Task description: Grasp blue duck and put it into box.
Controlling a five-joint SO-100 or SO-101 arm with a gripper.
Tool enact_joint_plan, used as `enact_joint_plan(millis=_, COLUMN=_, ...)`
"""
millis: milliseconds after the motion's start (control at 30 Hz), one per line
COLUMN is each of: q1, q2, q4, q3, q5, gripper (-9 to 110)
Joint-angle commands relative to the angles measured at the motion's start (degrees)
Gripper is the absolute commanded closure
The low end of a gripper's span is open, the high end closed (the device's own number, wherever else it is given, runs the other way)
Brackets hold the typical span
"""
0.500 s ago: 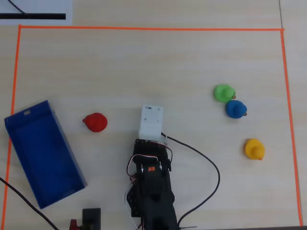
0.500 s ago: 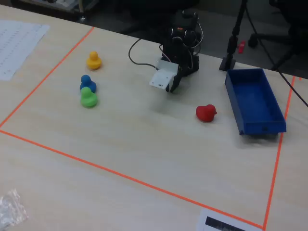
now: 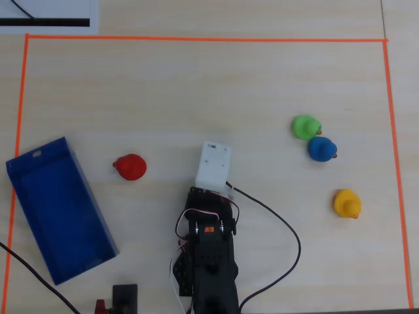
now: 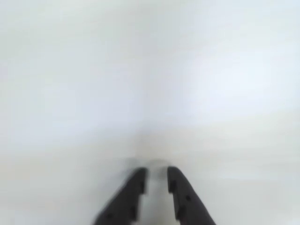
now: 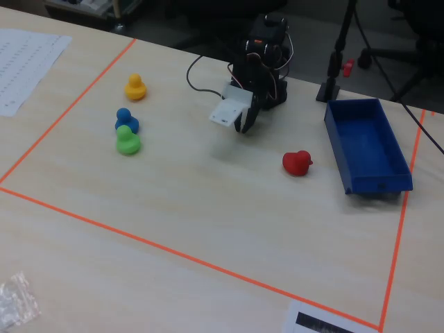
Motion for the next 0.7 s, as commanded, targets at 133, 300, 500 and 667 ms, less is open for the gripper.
enact_joint_plan(millis=133, q1=33.4, q2=-34.9, q4=-29.4, q3=-35.3, q5=-2.3, gripper=79)
enact_joint_plan(millis=300, q1=49.7, q2=-55.3, q4=-36.0, q3=-59.2, q5=-2.5, gripper=74)
enact_joint_plan(millis=500, q1=62.0, q2=-74.1, q4=-40.5, q3=-76.3, q5=-2.2, gripper=70)
enact_joint_plan(millis=667, q1=66.2, q2=-85.0, q4=-39.8, q3=-84.4, q5=-1.1, gripper=68)
